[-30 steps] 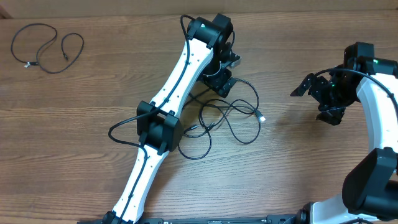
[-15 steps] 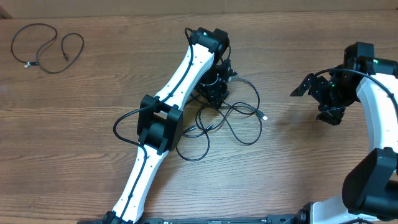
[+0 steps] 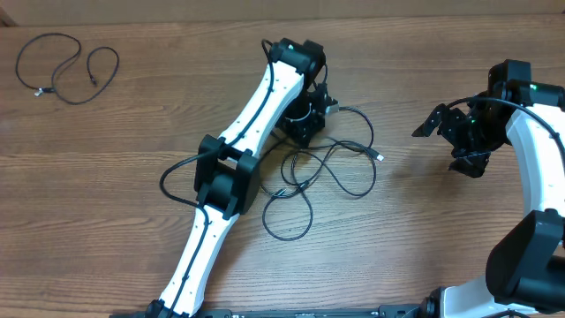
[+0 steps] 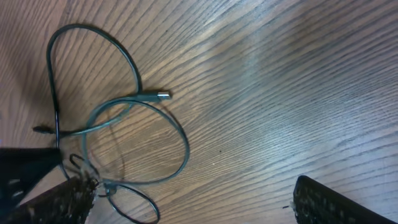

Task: Untangle cables
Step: 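Lift the strand with the left gripper and drag it leftward to straighten it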

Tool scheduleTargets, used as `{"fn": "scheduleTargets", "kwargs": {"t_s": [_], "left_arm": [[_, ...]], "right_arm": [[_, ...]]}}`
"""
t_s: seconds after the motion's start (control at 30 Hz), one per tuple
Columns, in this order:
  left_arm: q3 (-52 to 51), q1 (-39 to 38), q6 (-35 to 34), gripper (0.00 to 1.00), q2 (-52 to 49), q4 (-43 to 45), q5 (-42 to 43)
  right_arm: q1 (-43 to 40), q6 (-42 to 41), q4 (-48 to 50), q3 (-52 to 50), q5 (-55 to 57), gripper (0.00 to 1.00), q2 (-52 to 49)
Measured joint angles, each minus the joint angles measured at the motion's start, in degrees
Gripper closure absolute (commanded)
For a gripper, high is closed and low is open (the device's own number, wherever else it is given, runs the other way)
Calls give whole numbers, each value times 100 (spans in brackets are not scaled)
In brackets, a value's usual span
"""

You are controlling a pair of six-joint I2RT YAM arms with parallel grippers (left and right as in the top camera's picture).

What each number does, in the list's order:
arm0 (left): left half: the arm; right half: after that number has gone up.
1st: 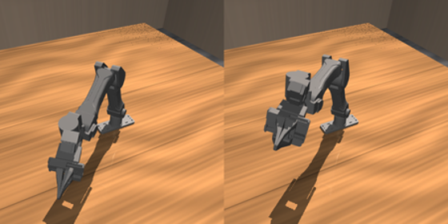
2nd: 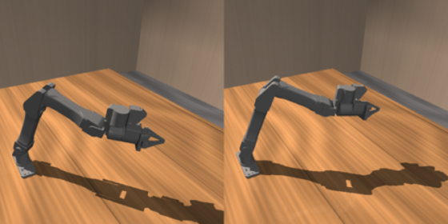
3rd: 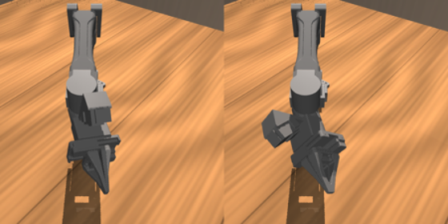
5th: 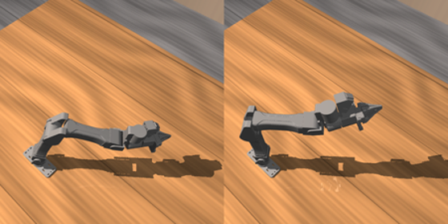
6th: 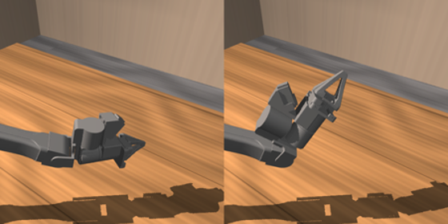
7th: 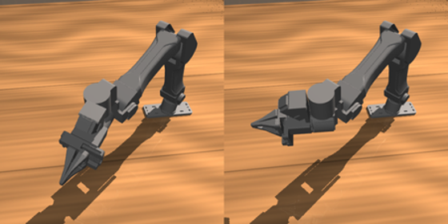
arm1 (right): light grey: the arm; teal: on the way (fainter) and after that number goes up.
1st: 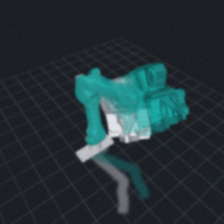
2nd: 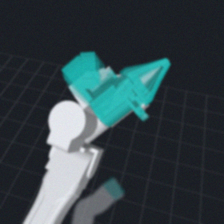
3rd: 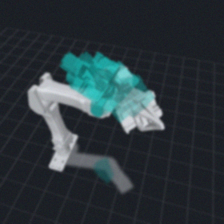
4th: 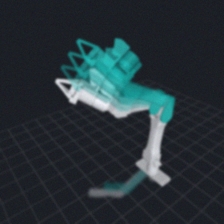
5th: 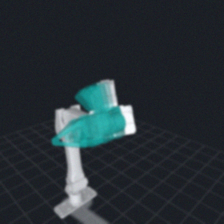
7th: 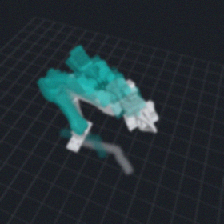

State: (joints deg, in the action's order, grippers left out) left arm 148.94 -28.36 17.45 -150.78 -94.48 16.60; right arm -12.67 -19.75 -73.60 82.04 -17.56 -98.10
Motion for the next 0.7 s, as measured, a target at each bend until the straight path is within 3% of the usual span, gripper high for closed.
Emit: {"fn": "scheduleTargets", "kwargs": {"t_s": [0.13, 0.3, 0.53, 0.7], "left_arm": [[1320, 190, -398, 96, 236, 101, 391], [2747, 610, -1064, 96, 1408, 1029, 1239], [3084, 802, -2809, 96, 3167, 3467, 2031], [3084, 745, -4131, 96, 3467, 4717, 2236]], "right_arm": [[0, 2, 2, 0, -2, 0, 0], [0, 2, 2, 0, -4, 0, 0], [0, 2, -2, 0, -2, 0, 0], [0, 2, 0, 0, -4, 0, 0]]}}
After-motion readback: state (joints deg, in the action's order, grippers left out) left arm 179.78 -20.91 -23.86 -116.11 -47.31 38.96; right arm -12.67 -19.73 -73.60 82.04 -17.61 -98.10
